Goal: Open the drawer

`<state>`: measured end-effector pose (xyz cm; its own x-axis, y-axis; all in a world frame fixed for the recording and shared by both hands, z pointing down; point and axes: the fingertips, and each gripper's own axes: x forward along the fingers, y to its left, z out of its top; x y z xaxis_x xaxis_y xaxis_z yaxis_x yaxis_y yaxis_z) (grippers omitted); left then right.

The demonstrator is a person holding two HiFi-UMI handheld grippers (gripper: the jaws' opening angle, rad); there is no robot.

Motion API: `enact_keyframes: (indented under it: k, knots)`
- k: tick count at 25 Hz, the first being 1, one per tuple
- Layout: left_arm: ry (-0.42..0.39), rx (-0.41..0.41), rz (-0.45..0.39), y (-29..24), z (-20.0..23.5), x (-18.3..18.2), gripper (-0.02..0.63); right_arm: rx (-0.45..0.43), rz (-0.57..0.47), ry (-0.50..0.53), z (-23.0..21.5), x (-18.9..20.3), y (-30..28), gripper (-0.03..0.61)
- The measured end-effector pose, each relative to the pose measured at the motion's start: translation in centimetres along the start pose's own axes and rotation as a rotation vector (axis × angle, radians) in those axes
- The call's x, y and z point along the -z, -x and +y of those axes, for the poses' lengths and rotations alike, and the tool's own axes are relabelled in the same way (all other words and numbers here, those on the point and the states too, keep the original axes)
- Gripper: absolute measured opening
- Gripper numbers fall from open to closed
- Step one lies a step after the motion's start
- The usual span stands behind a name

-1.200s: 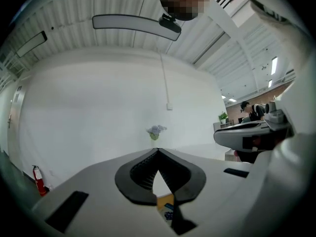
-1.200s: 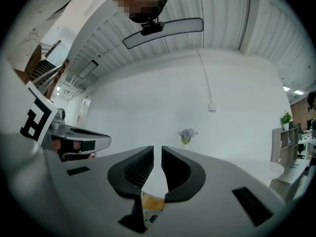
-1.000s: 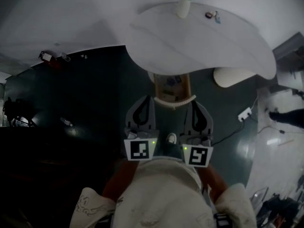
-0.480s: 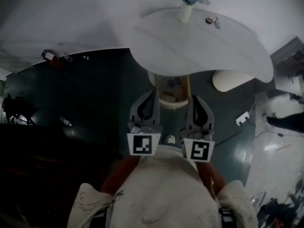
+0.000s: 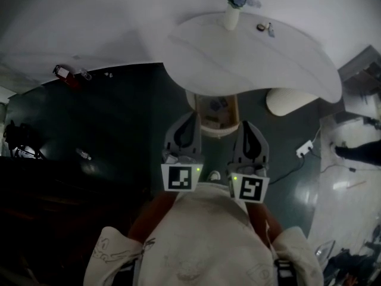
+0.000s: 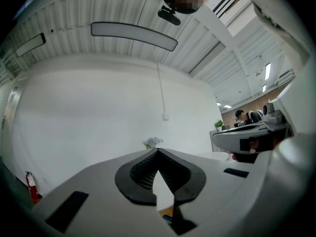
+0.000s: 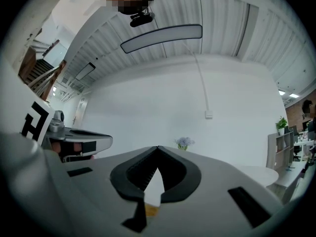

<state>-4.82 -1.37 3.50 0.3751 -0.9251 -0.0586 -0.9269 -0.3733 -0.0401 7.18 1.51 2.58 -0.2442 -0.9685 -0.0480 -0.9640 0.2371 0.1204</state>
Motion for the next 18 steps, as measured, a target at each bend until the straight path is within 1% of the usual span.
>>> enact_keyframes:
  k: [4,7,10,13,18]
  knots:
    - [0.009,-0.017,0.005,0.20,0.46,-0.02,0.002,-0.007,0.006,0.008,0.03,0.06,0.09,0.006]
    - [-0.018,-0.023,0.003,0.41,0.69,-0.14,0.002,-0.005,0.007,-0.005,-0.03,0.26,0.17,0.006]
    - [-0.021,-0.030,0.001,0.56,0.89,0.01,0.002,-0.007,0.012,-0.005,0.11,0.51,0.11,0.006]
    - [-0.041,-0.027,0.001,0.65,0.86,0.11,0.002,-0.011,0.014,-0.002,0.18,0.61,-0.02,0.006]
    - [-0.005,-0.033,0.001,0.29,0.53,0.12,0.002,-0.015,0.023,-0.010,0.00,0.96,-0.32,0.006]
